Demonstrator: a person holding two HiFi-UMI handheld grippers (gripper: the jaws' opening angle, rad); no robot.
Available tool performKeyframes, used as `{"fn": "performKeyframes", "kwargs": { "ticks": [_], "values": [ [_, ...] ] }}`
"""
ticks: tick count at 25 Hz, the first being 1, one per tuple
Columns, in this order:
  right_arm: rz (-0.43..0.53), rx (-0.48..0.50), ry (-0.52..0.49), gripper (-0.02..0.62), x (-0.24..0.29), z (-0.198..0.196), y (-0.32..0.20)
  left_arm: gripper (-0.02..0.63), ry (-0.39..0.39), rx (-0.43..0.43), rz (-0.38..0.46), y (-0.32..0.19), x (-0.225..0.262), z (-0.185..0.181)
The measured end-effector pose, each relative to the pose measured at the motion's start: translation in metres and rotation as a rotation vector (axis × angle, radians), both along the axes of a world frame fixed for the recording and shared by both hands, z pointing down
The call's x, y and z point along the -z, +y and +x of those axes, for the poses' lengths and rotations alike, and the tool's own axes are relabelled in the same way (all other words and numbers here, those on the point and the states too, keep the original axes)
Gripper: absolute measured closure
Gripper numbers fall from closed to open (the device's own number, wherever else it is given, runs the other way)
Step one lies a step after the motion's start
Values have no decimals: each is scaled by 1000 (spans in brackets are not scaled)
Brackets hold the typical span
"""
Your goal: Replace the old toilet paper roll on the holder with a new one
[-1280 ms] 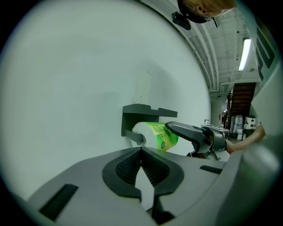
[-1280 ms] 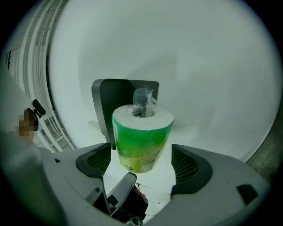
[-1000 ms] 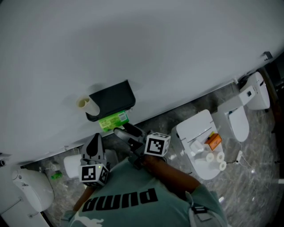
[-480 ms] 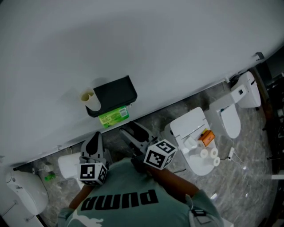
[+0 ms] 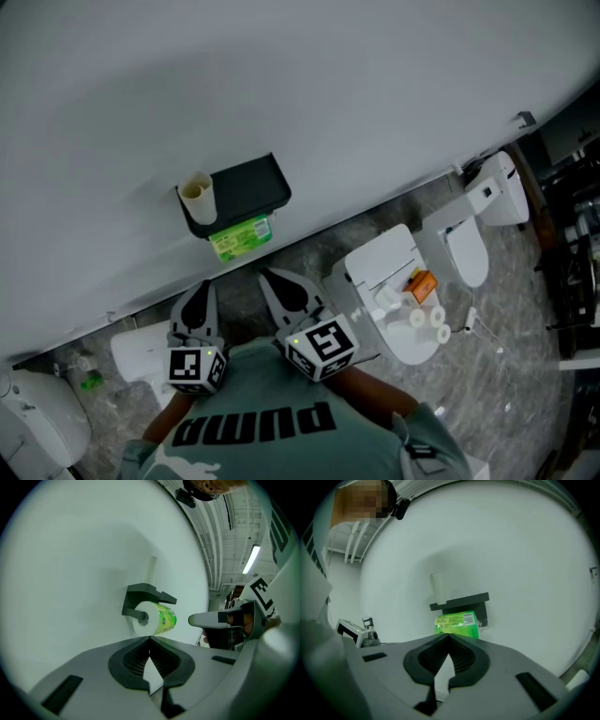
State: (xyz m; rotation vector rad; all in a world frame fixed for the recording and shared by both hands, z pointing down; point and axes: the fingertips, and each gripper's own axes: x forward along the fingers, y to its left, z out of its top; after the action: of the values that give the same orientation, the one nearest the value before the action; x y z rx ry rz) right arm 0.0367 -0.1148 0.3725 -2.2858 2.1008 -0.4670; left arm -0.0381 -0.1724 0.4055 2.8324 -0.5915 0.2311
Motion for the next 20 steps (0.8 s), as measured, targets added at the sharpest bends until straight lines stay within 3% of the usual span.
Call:
{"fn": "performKeyframes", "kwargs": {
  "ticks": [6,11,20],
  "values": [
    [-31,-28,93,589,-1,-8,5,603,-3,-8,9,2,-7,-14],
    [-22,-40,94,589,3,-13,5,603,-1,-11,22,6,-2,-21],
    [36,-10,139,589,14,-12,2,603,-11,62,72,4,12,-33]
  ]
}}
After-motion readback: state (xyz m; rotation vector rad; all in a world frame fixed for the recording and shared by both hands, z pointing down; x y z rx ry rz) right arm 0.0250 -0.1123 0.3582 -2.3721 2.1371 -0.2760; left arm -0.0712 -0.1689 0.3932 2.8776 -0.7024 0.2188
